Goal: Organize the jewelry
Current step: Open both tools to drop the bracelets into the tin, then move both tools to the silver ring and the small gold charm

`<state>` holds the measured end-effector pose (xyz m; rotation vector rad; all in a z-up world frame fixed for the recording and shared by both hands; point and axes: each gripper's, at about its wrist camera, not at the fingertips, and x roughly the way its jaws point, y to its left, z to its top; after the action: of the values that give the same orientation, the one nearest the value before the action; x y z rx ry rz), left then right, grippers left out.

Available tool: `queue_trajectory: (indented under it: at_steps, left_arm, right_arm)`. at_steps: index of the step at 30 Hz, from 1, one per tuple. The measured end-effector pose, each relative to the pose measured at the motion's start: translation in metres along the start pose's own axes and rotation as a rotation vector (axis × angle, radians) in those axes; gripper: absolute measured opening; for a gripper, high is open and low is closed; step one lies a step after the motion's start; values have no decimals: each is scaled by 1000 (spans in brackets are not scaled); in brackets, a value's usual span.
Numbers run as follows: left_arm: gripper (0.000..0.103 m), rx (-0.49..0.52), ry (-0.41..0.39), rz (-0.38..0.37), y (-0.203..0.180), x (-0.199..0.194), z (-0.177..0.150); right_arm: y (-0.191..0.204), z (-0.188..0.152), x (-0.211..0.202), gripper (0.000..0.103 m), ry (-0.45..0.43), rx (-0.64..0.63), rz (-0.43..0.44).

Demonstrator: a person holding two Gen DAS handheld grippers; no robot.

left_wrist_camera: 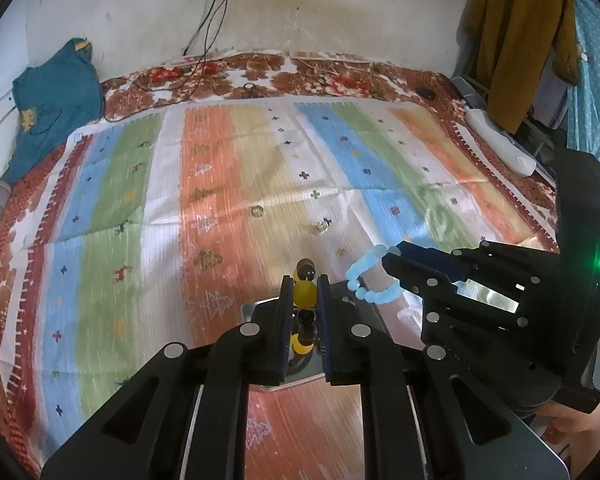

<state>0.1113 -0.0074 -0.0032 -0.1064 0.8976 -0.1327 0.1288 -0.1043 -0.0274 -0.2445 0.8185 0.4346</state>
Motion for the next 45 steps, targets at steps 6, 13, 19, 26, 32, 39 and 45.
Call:
queue_trajectory:
  at_steps: [6,13,19,26,32,39,45]
  left_arm:
    - [22,-34,14,37,10,3,-3]
    - [32,-62,40,70,22,11,-4]
    - [42,-60,47,78,22,14,-2]
    - [45,-59,65,101,26,22,0]
    - [57,-58,68,118,27,29,3]
    - [58,-53,76,125,27,36,9]
    - [65,-58,76,149,31,47,15]
  right_arm:
    - [-8,-2,2,34,14,21,-17]
    - [-17,-4,11,35,45,41,-34]
    - [-19,-3,16,42,59,48,-37]
    - [-24,-2,21,48,67,56,-53]
    - [-24,0,26,51,79,52,-58]
    - [-28,5,35,57,93,55,-52]
    - [-33,9,43,61,106,66,-54]
